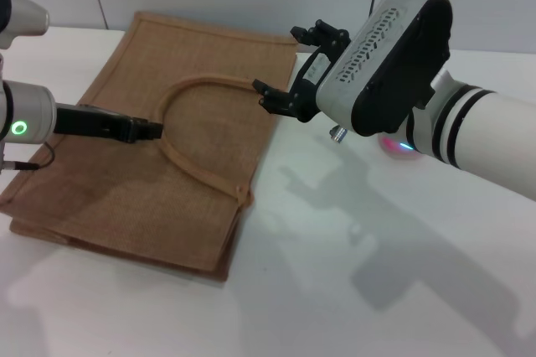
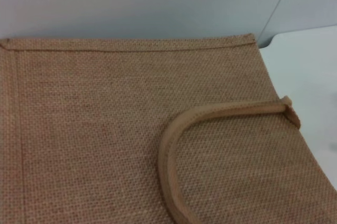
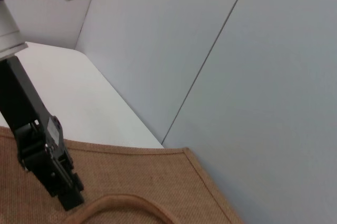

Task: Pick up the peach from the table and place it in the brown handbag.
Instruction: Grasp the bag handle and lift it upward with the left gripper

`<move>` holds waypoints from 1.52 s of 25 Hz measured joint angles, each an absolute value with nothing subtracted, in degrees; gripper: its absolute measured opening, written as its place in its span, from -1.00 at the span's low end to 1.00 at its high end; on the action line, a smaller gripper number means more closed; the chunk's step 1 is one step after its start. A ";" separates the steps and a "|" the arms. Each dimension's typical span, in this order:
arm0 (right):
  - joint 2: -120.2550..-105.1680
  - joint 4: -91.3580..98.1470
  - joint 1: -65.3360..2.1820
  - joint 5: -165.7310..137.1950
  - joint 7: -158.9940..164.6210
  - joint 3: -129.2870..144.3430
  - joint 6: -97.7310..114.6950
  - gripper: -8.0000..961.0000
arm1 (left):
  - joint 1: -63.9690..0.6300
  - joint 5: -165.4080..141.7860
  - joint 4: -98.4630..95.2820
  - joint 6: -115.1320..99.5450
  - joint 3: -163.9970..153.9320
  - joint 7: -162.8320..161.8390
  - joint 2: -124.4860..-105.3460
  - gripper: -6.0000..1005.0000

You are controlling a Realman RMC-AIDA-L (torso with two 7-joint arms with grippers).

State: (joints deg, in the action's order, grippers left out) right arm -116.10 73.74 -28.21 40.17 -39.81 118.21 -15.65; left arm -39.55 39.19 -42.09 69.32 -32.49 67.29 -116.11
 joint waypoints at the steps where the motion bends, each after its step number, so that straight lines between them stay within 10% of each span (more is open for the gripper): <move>1: -116.10 73.76 -28.21 40.17 -39.81 118.21 -15.65 0.80 | -39.55 39.20 -42.09 69.27 -32.40 67.12 -116.11 -0.41; 38: -116.10 74.53 -28.21 40.17 -39.81 118.12 -16.35 0.80 | -38.85 44.91 -39.92 66.98 -33.04 65.02 -115.84 -0.41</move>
State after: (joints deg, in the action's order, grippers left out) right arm -116.10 74.53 -28.21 40.17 -39.81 118.12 -16.35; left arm -38.85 44.91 -39.92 66.98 -33.04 65.02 -115.84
